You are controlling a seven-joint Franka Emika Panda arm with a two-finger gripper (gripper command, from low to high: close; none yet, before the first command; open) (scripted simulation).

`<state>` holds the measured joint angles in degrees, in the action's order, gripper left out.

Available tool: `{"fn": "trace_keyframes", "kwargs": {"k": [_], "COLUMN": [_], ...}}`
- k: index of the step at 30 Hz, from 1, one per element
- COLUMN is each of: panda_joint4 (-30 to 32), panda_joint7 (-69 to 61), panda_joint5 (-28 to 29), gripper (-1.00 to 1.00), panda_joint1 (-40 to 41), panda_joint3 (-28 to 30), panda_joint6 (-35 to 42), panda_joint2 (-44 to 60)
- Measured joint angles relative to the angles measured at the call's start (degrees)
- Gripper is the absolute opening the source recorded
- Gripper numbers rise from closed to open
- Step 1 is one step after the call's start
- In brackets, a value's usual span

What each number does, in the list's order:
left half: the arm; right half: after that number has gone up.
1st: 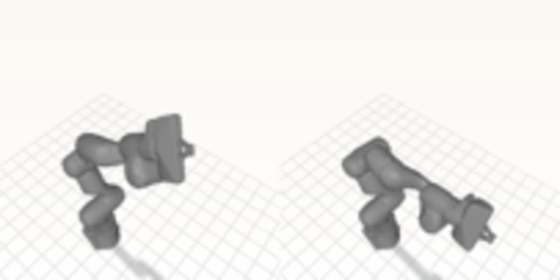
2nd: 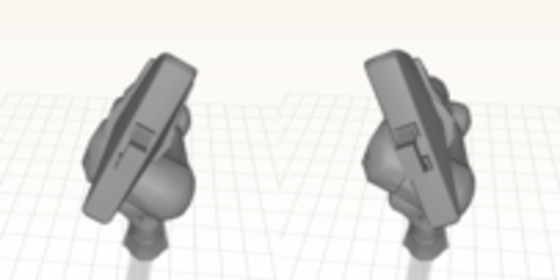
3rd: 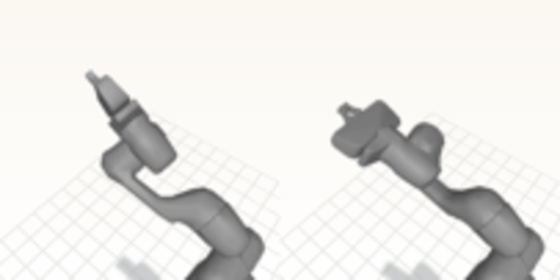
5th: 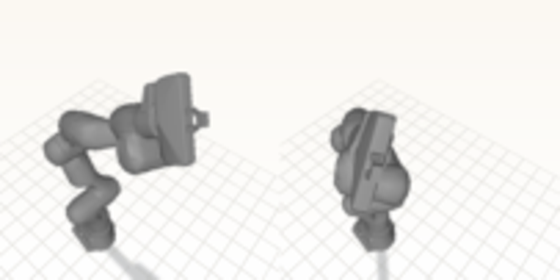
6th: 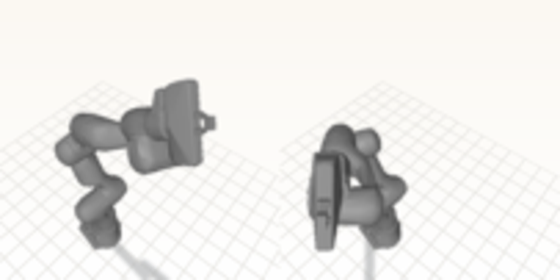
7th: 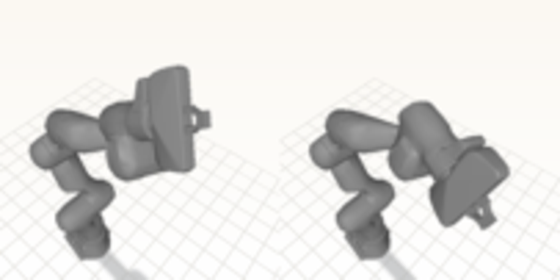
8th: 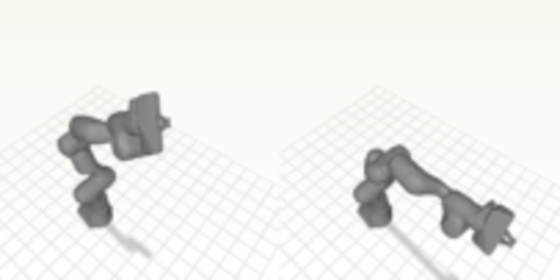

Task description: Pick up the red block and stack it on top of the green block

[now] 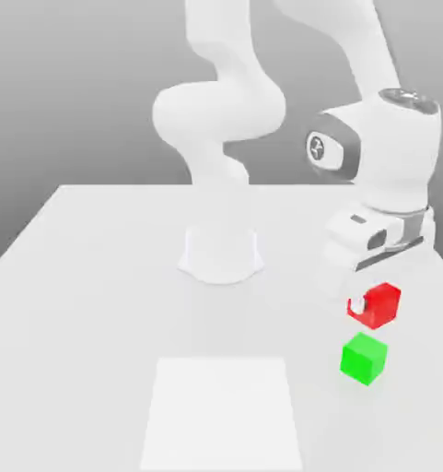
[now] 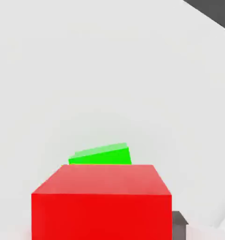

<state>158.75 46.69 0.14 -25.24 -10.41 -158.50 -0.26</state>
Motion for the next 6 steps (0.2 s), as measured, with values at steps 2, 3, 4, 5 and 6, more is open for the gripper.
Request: {"fn": "trace_keyframes", "kwargs": {"k": [2, 3, 4, 5, 6], "panda_joint4": [-0.16, -0.24, -0.24, -0.24, -0.24], "panda_joint7": [1.73, 2.51, 2.51, 2.51, 2.51], "panda_joint5": [2.26, 3.33, 3.33, 3.33, 3.33], "gripper": [-1.0, 1.0, 1.0, 1.0, 1.0], "panda_joint1": [-0.14, -0.42, -0.42, -0.42, -0.42], "panda_joint3": [0.69, 1.21, 1.21, 1.21, 1.21], "panda_joint6": [-3.79, -5.5, -5.5, -5.5, -5.5], "panda_joint2": [4.01, 5.83, 5.83, 5.83, 5.83]}}
